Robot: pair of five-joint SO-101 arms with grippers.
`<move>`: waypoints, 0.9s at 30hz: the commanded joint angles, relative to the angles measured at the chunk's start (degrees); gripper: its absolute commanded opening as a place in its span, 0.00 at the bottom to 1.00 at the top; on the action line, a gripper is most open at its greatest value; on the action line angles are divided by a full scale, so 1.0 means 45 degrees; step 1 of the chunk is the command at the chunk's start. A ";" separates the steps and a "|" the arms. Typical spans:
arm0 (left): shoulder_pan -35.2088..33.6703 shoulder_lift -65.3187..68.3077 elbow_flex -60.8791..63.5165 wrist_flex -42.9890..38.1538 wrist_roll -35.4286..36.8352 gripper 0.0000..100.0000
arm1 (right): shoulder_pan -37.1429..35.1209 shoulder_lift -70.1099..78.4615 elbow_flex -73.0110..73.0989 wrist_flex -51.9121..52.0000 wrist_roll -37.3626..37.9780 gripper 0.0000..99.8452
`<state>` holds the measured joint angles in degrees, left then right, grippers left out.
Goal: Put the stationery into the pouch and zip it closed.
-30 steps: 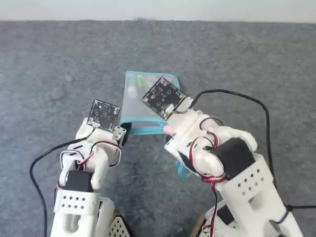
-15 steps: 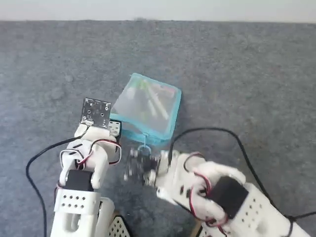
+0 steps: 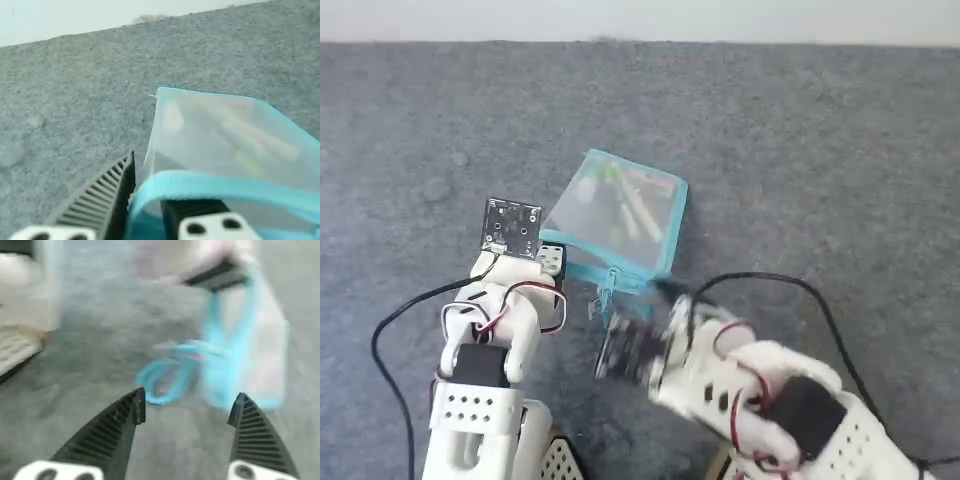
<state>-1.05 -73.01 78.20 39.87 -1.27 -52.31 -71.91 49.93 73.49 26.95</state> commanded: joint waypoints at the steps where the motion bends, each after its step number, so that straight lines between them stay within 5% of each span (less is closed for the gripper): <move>1: 0.0020 0.0137 -0.0361 -0.0449 0.0274 0.05 | 0.1885 0.0088 0.0625 -0.1553 -0.0176 0.27; 16: 0.0020 0.0156 -0.0361 -0.0449 0.0254 0.05 | 0.1983 0.4777 0.1309 -0.5324 0.0078 0.27; 27: 0.0020 0.0137 -0.0361 -0.0449 0.0254 0.05 | 0.1827 0.3429 0.1407 -0.3917 0.0547 0.27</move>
<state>-1.14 -72.48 78.20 39.87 -1.27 -43.87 -52.66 56.35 54.95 28.53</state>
